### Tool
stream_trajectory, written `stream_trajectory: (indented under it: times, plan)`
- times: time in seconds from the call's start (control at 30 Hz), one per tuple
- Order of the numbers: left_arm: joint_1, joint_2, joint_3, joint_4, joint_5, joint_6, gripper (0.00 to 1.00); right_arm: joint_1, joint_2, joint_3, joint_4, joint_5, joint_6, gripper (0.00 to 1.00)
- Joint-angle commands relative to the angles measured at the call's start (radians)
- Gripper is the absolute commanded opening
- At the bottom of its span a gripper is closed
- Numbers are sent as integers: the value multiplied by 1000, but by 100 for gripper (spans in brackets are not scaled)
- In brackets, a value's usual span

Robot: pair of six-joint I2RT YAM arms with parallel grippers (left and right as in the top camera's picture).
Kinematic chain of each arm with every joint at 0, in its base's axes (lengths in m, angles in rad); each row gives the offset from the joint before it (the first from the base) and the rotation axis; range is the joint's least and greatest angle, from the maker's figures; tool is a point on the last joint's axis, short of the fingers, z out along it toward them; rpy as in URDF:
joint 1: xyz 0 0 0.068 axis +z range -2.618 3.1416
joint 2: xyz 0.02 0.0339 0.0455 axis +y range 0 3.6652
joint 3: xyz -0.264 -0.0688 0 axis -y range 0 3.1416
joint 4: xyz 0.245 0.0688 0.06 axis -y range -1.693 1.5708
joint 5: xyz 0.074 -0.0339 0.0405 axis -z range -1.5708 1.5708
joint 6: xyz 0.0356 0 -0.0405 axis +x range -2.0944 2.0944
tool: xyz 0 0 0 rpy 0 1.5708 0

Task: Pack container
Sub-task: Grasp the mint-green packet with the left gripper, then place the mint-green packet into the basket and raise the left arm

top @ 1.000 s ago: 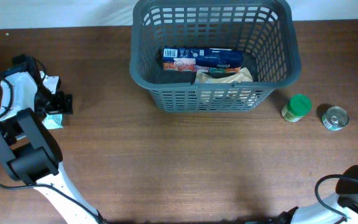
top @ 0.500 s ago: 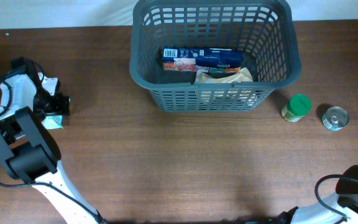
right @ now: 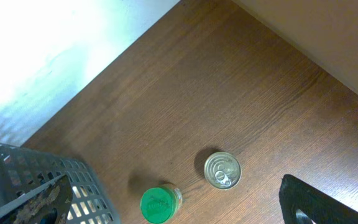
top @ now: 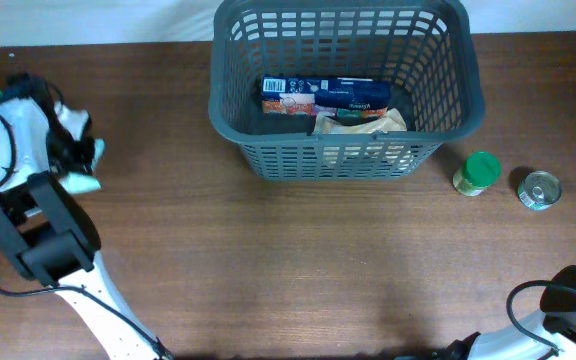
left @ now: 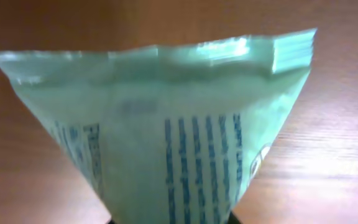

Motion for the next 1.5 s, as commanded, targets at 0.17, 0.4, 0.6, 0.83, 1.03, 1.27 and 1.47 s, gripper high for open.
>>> stream_trajectory:
  times: [0.17, 0.4, 0.6, 0.83, 1.03, 1.27, 1.47]
  plan:
    - [-179, -15, 689, -159, 97, -58, 2, -3, 5, 2, 1, 5, 5, 99]
    - [-502, -15, 1080, -45, 249, 191, 2, -3, 5, 2, 1, 5, 5, 99]
    - [-857, 23, 974, -6, 242, 542, 2, -3, 5, 2, 1, 5, 5, 99]
    - [-921, 114, 771, -15, 73, 542, 2, -3, 5, 2, 1, 5, 5, 99]
    - [-880, 203, 642, -60, 49, 383, 2, -3, 5, 2, 1, 5, 5, 99]
    - [-855, 219, 542, -111, 50, 349, 14, -3, 5, 2, 1, 5, 5, 99]
    - [-863, 196, 574, -140, 56, 301, 99, -3, 5, 2, 1, 5, 5, 99]
